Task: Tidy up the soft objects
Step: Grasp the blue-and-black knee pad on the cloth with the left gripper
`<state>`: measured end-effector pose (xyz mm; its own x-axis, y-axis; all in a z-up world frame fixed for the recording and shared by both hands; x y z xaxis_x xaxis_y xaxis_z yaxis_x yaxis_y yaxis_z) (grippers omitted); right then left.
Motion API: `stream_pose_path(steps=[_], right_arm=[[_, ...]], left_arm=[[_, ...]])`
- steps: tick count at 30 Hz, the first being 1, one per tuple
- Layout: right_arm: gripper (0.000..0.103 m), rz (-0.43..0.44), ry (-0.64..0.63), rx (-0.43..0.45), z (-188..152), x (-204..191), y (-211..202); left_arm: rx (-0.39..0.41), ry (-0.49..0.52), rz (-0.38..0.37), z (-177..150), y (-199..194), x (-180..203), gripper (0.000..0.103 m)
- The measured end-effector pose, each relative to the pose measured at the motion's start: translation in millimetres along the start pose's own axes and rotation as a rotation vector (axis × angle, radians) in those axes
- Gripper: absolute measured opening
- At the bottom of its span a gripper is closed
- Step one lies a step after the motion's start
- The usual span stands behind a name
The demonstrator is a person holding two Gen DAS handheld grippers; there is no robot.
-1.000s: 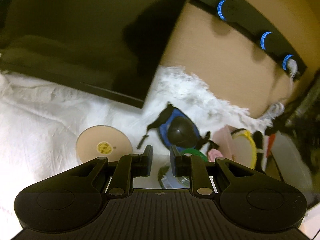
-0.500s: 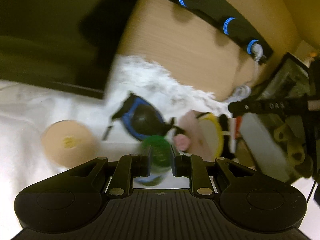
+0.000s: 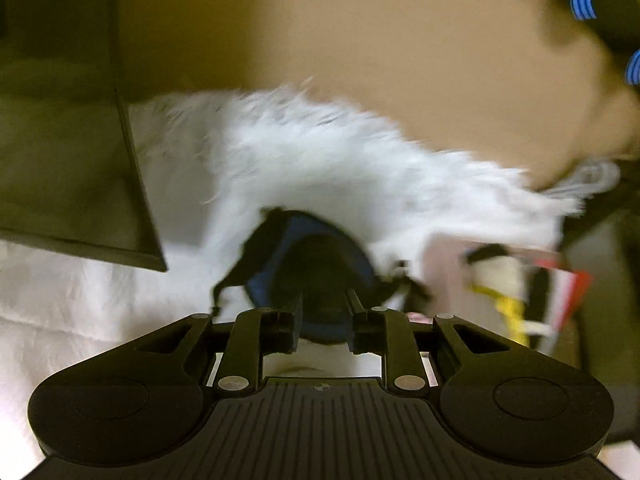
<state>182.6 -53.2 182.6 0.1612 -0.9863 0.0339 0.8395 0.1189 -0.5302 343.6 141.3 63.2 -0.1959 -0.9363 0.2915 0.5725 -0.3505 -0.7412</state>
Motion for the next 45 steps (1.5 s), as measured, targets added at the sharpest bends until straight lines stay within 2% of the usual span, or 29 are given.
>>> stream_pose_path(steps=[2, 5, 7, 9, 12, 13, 14, 17, 21, 23, 29, 32, 35, 39, 42, 45], right_arm=[[0.083, 0.025, 0.049, 0.003, -7.8, 7.1, 1.0], [0.083, 0.036, 0.083, -0.008, -18.0, 16.8, 9.2], [0.083, 0.022, 0.094, -0.021, -23.7, 21.1, 14.4], [0.083, 0.027, 0.108, -0.016, -28.0, 24.7, 11.6], [0.083, 0.036, 0.135, -0.028, -34.1, 30.7, 12.5], [0.083, 0.028, 0.134, -0.04, -36.4, 31.8, 14.7], [0.083, 0.019, 0.131, -0.048, -37.9, 32.2, 16.5], [0.083, 0.025, 0.136, -0.057, -41.2, 30.1, 15.9], [0.083, 0.027, 0.122, -0.06, -44.3, 26.5, 10.4], [0.083, 0.026, 0.125, -0.066, -47.0, 27.0, 9.3], [0.083, 0.005, 0.15, -0.091, -60.1, 34.6, 7.8], [0.083, -0.002, 0.159, -0.102, -65.2, 37.6, 8.0], [0.083, 0.0, 0.171, -0.111, -67.6, 38.4, 11.2], [0.083, 0.014, 0.164, -0.108, -65.5, 33.6, 10.9], [0.083, 0.024, 0.15, -0.104, -64.5, 29.1, 8.6], [0.083, 0.029, 0.148, -0.104, -64.4, 27.5, 7.6]], left_arm=[[-0.047, -0.023, 0.073, 1.5, 20.4, -7.8, 0.024], [-0.076, -0.073, 0.118, -0.2, 37.4, -21.9, 0.024], [-0.071, -0.053, 0.119, -0.6, 44.2, -24.5, 0.024], [-0.037, 0.035, 0.106, 3.2, 46.8, -17.9, 0.024], [0.079, 0.238, 0.05, 15.3, 34.2, 7.9, 0.026], [0.096, 0.303, 0.06, 19.6, 31.8, 15.0, 0.026], [0.092, 0.323, 0.073, 23.9, 32.9, 18.1, 0.026], [0.024, 0.288, 0.088, 34.2, 46.0, 16.6, 0.026], [-0.023, 0.324, 0.15, 40.1, 68.4, 8.7, 0.026], [-0.051, 0.321, 0.155, 39.8, 82.3, 6.8, 0.026], [-0.05, 0.303, 0.203, 42.5, 92.0, -3.9, 0.026], [-0.045, 0.343, 0.226, 38.7, 88.5, -6.2, 0.026], [-0.066, 0.318, 0.202, 32.2, 88.2, -8.9, 0.027], [-0.073, 0.245, 0.108, 25.4, 88.1, -15.5, 0.028], [-0.114, 0.23, 0.028, 14.4, 87.0, -15.8, 0.038], [-0.13, 0.221, 0.001, 6.2, 81.9, -16.0, 0.039]])
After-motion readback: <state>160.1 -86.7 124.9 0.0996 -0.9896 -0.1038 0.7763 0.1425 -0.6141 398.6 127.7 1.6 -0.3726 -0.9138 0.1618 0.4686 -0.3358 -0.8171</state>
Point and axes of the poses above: each gripper's, at about its wrist camera, not at the fingertips, and y roughly the way its jaws point, x to its right, z to its top, the point moved 7 cm from there along y, roughly the way its jaws point, and after that the axes turned 10 degrees about x, right-handed, at the moved point
